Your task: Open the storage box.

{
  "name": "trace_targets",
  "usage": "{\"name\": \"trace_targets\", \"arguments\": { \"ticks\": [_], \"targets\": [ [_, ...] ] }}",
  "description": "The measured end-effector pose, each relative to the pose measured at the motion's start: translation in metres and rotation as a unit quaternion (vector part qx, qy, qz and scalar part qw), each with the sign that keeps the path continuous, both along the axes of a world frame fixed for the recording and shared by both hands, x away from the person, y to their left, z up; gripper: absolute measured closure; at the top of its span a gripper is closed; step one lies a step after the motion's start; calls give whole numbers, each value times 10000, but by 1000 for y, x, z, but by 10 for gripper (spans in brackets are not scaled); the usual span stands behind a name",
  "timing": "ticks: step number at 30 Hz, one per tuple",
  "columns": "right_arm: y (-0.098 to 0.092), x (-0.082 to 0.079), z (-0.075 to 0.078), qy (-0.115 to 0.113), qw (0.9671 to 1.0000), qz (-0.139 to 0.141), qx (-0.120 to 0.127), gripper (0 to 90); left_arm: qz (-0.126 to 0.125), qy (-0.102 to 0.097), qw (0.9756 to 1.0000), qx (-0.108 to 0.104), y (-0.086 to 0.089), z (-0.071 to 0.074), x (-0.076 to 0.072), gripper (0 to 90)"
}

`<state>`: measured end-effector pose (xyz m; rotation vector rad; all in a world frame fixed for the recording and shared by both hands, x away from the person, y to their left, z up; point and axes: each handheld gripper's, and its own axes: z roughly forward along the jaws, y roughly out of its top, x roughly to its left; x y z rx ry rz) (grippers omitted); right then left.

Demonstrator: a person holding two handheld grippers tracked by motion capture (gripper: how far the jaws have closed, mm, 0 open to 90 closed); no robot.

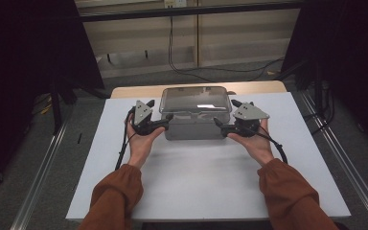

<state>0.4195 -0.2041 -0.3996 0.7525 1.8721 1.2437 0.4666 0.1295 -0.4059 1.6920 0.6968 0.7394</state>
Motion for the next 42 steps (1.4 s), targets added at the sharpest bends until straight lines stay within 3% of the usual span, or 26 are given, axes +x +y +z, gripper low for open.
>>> {"name": "trace_targets", "arguments": {
  "ticks": [13,21,31,38,42],
  "targets": [
    [-2,7,3,-142,9994,16,313,247,26,-140,9999,16,0,7,4,189],
    [-9,8,6,-185,9983,6,550,301,40,-139,9998,-98,-1,9,8,196],
    [-9,13,12,-155,9981,65,600,320,-39,-85,9998,-192,0,13,13,200],
    [-8,16,15,-188,9976,104,657,335,-233,-220,9994,-90,1,17,15,297],
    [-9,17,15,-178,9976,120,653,337,-146,-221,9996,-100,1,17,17,316]
  ]
}}
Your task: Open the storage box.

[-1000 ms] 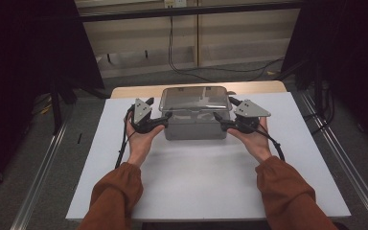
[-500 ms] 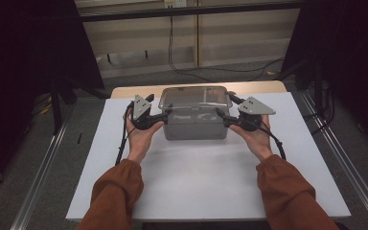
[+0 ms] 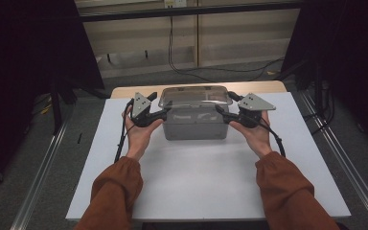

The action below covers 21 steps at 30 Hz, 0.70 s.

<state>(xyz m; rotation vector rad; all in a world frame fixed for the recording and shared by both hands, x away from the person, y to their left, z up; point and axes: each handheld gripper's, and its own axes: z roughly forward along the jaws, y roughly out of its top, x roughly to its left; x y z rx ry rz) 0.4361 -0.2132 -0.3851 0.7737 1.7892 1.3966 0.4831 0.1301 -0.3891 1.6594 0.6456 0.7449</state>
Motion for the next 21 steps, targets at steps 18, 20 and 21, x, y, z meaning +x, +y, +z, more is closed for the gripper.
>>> {"name": "trace_targets", "arguments": {
  "ticks": [18,20,21],
  "targets": [
    [-1,6,10,-3,9999,51,101,391,-175,-98,9998,81,-2,4,7,473],
    [-1,7,10,-11,9999,48,102,395,-191,-120,9997,96,-1,4,8,504],
    [-1,7,10,-22,9999,42,102,398,-177,-126,9997,105,-1,4,8,506]
  ]
}}
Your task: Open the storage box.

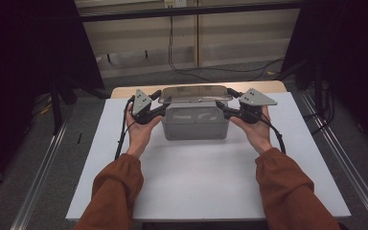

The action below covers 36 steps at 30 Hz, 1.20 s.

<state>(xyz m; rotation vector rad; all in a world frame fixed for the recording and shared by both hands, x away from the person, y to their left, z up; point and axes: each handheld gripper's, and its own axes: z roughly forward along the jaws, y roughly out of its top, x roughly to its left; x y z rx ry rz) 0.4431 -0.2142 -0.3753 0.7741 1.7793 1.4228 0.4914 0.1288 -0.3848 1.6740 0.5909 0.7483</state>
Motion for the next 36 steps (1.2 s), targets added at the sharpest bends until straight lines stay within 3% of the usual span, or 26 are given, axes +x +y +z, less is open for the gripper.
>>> {"name": "trace_targets", "arguments": {
  "ticks": [10,15,36],
  "targets": [
    [-2,3,-2,24,10000,-7,80,369,11,-2,10000,4,-1,1,1,510],
    [-6,5,-2,5,9998,-142,105,339,33,8,10000,-50,-2,1,2,509],
    [-10,20,-2,30,9999,-32,165,448,31,95,9999,-141,-4,7,10,512]
  ]
}}
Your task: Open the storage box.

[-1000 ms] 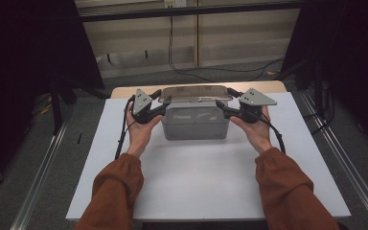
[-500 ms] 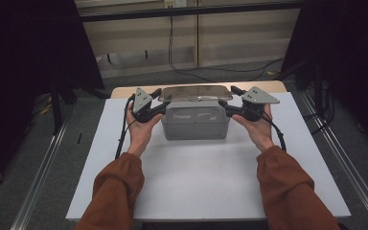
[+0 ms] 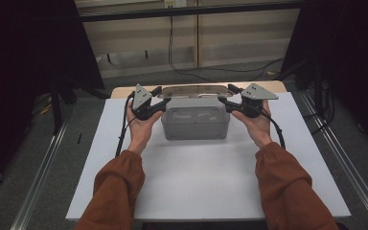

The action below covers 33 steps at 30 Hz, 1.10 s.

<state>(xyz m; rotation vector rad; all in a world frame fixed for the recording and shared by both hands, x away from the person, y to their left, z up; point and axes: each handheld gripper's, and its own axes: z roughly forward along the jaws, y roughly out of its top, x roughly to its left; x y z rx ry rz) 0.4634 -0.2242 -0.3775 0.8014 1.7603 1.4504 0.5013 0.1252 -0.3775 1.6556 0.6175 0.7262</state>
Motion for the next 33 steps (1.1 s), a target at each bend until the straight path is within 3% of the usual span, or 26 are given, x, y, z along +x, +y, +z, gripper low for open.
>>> {"name": "trace_targets", "arguments": {
  "ticks": [14,22,33],
  "targets": [
    [-5,10,-2,12,9999,-33,164,487,41,-8,10000,9,-3,3,11,530],
    [-6,16,2,1,9996,0,293,572,70,20,9999,-81,-1,5,16,554],
    [-8,26,9,40,9997,35,232,578,94,-4,9999,-105,-2,9,22,576]
  ]
}}
